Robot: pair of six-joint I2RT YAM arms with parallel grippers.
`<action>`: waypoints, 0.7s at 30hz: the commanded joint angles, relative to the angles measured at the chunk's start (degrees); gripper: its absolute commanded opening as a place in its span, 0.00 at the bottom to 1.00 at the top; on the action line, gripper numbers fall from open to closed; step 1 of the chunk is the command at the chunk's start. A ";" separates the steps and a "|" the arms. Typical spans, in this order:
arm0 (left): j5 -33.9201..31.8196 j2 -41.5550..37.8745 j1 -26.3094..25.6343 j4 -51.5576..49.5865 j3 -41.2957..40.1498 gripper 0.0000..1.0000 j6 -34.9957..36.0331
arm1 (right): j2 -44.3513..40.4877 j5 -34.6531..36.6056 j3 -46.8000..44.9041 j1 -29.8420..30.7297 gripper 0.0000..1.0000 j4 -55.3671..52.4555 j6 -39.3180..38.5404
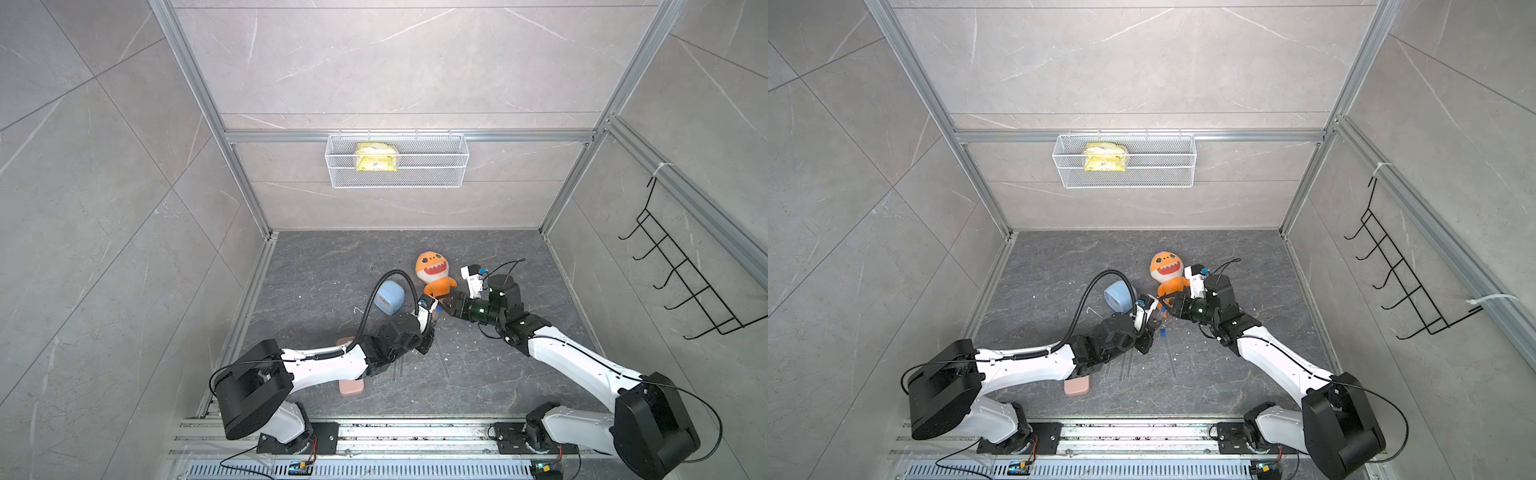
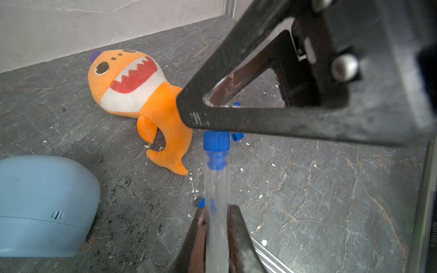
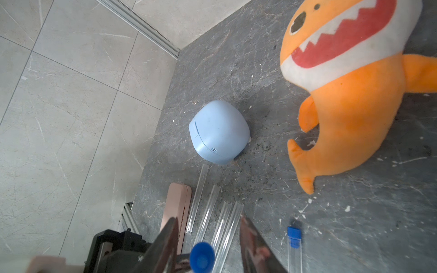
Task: Remove stoppers from test tubes
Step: Open the stopper on the test tube.
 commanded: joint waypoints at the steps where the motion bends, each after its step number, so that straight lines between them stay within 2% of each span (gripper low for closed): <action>1: 1.14 0.39 0.13 2.64 2.22 0.03 1.11 | 1.17 1.15 0.85 0.69 0.44 1.76 0.78; 14: 1.44 0.86 0.11 2.49 2.31 0.02 0.21 | 1.84 1.86 0.97 1.65 0.27 3.08 1.47; 21: 1.32 0.75 0.08 2.30 2.66 0.02 0.51 | 2.62 1.56 1.10 2.01 0.25 3.26 1.73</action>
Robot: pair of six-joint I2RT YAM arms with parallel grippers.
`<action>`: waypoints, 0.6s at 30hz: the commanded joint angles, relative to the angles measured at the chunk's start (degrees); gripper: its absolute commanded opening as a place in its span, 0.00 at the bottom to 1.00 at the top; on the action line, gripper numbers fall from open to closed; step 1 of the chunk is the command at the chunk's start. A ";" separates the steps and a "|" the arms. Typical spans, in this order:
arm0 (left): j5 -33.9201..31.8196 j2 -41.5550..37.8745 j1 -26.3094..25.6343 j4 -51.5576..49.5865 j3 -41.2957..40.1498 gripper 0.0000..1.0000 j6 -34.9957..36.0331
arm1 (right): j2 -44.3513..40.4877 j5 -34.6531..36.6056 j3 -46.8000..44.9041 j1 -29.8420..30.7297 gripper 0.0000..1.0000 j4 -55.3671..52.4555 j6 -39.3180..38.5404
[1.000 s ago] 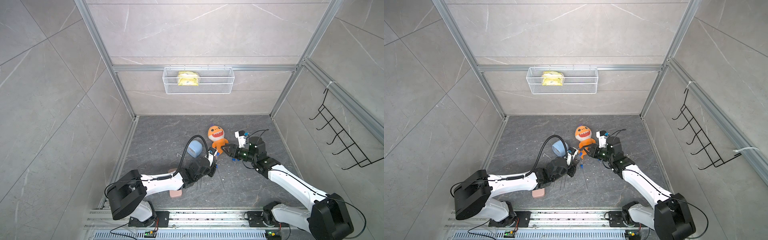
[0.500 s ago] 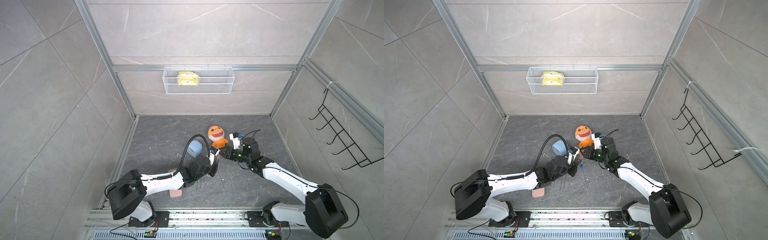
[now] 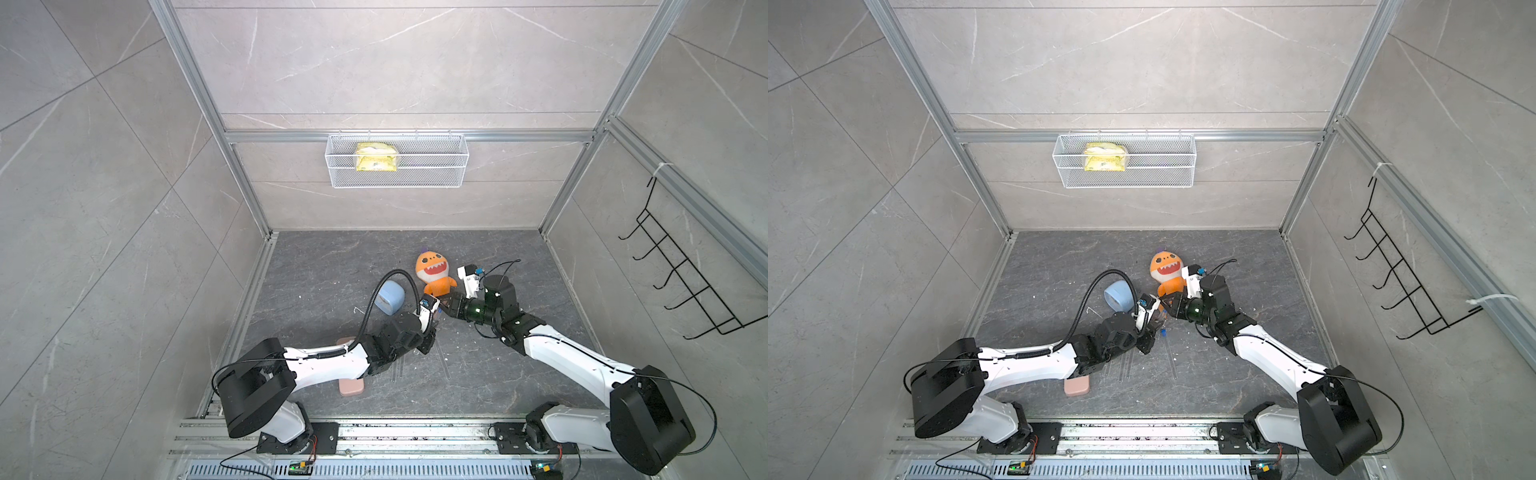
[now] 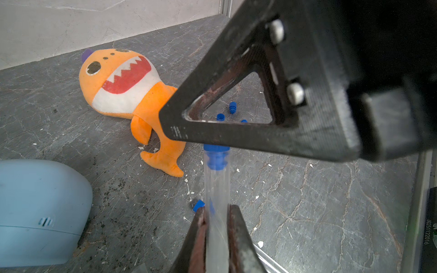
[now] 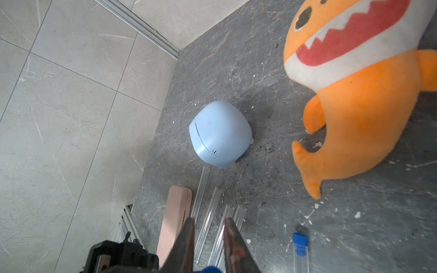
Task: Remove stoppers from test tubes
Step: Open the stopper on the test tube.
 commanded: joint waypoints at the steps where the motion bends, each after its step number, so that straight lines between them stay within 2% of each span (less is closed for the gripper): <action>1: 0.31 -0.06 0.13 2.10 2.33 0.02 0.41 | 0.79 0.29 1.09 0.67 0.26 1.01 0.46; 7: 0.39 -0.15 0.13 2.10 2.44 0.02 0.39 | 1.15 0.40 1.13 0.89 0.25 1.09 0.51; 18: 0.69 -0.06 0.13 1.85 2.63 0.01 0.31 | 1.23 0.77 0.92 1.05 0.11 1.36 0.59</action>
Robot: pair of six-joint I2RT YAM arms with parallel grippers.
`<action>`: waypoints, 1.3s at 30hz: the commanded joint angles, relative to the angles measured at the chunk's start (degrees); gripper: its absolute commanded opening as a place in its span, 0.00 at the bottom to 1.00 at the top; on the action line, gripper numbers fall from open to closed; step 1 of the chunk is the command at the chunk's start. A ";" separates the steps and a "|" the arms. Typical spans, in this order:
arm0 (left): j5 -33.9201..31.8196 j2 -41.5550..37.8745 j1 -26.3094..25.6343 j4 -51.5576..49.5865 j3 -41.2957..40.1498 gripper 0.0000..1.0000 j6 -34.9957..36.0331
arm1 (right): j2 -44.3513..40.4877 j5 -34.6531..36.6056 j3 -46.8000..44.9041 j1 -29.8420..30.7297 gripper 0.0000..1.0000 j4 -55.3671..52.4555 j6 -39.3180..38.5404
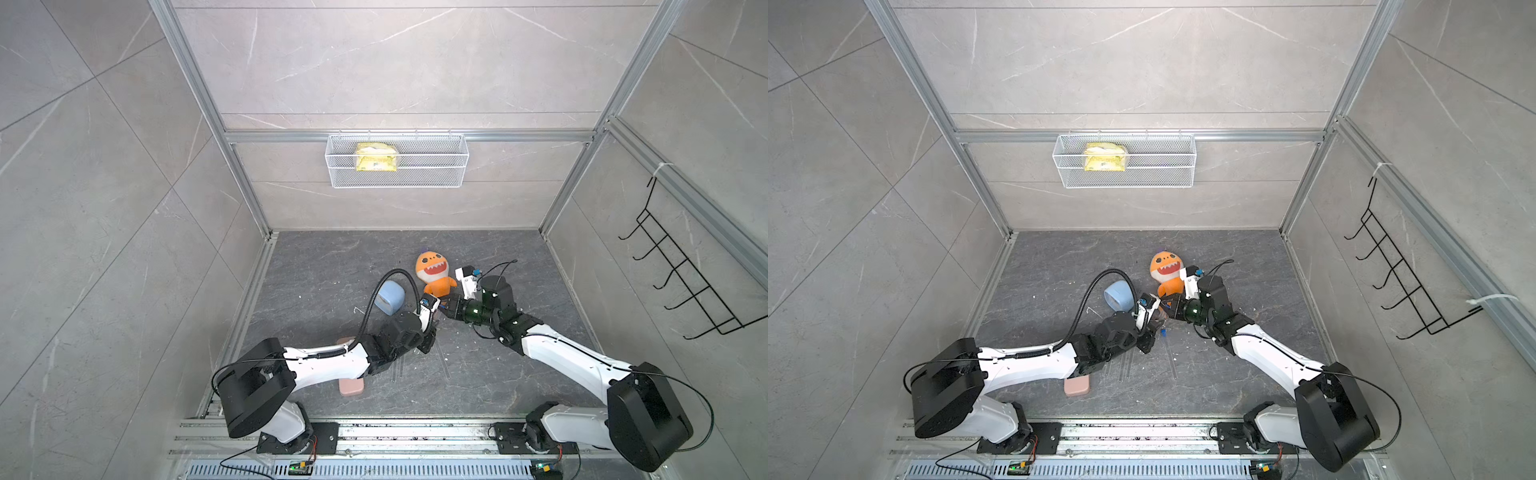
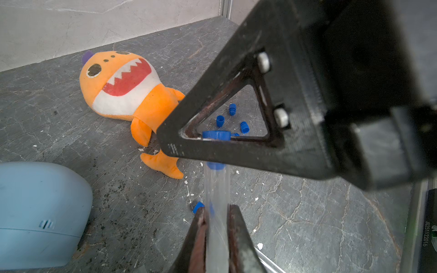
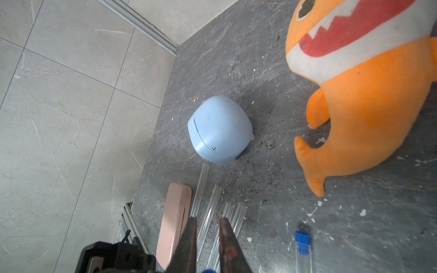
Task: Remove stoppers from test tubes
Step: Open the stopper on the test tube.
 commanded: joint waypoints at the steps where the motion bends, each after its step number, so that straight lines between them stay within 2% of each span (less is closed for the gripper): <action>1: 0.63 -0.02 0.13 1.78 2.44 0.01 0.36 | 0.49 0.63 0.87 0.39 0.09 1.30 0.18; 5: 0.93 0.00 0.13 1.84 2.42 0.01 0.09 | 0.36 1.29 0.84 0.41 0.00 1.14 0.00; 20: 1.74 -0.67 0.07 -0.02 2.58 0.00 -1.14 | -0.87 11.14 0.45 1.02 0.00 0.67 -4.13; 39: -0.44 0.92 2.45 -2.49 -0.82 0.00 -3.54 | -2.65 7.23 3.46 0.69 0.00 -0.29 -1.77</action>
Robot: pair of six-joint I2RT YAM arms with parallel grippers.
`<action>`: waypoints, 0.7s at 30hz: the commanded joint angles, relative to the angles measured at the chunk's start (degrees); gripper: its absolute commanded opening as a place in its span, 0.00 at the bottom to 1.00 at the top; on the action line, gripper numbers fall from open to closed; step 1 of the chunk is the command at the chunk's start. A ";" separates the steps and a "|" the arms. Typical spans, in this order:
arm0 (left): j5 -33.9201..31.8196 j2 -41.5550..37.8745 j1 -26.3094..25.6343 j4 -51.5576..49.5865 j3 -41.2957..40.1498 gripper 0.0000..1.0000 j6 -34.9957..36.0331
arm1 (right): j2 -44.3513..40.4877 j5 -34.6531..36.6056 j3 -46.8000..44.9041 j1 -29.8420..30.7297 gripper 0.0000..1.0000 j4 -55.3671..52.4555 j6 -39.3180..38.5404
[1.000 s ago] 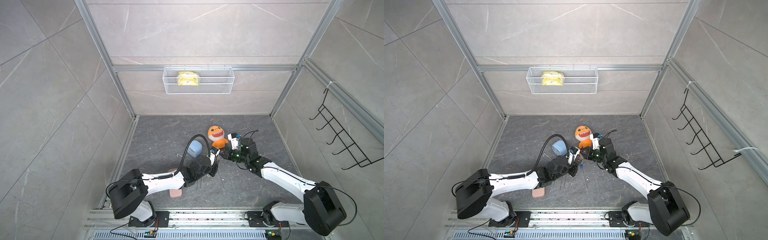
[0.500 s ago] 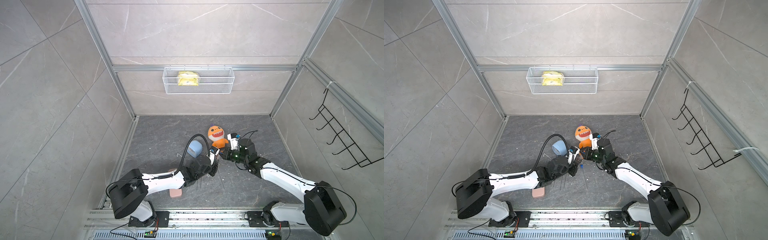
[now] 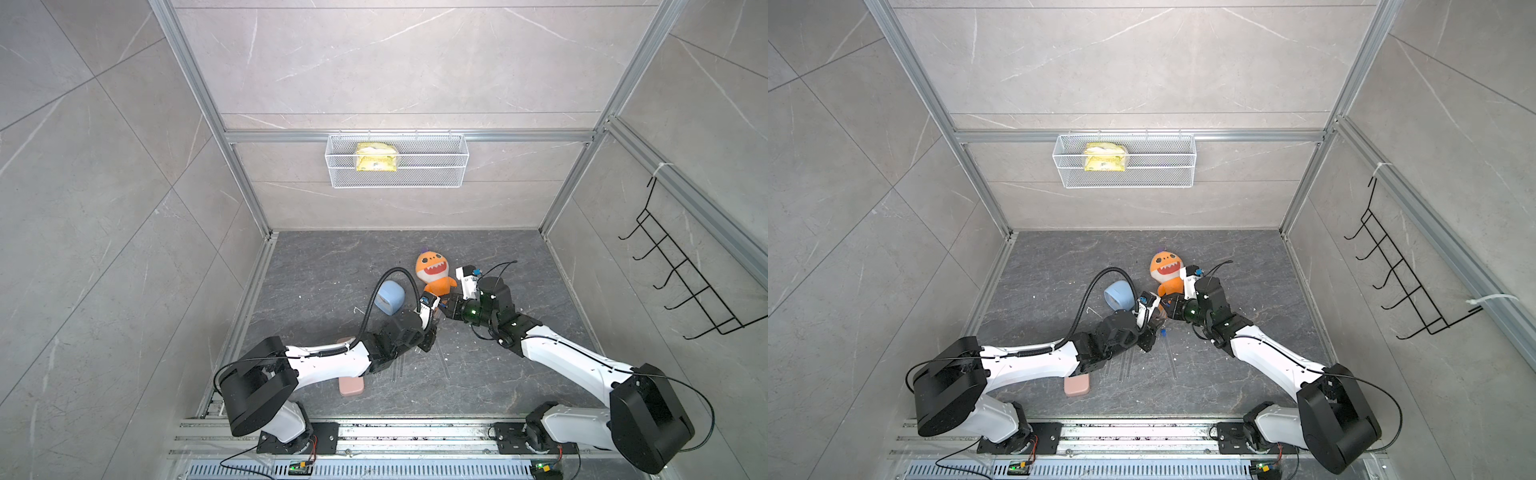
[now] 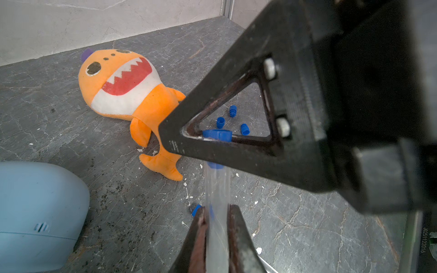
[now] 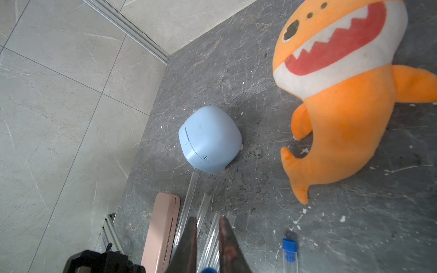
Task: Remove stoppers from test tubes
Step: Open the stopper on the test tube.
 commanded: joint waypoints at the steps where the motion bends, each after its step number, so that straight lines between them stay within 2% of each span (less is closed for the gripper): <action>1: -0.88 0.32 1.87 -3.83 -1.26 0.00 -2.25 | -2.04 0.57 3.19 -0.99 0.00 0.49 0.56; 6: -1.21 1.68 2.28 -7.56 -1.47 0.00 -3.62 | -2.68 -0.68 4.05 -1.93 0.00 0.46 1.93; 13: -1.21 2.25 2.35 -6.99 -2.42 0.00 -4.07 | -2.24 -3.17 4.32 -3.07 0.00 2.01 4.70; 21: -0.84 2.32 2.52 -7.77 -2.15 0.00 -4.26 | -2.42 -2.57 4.38 -3.68 0.00 2.03 4.47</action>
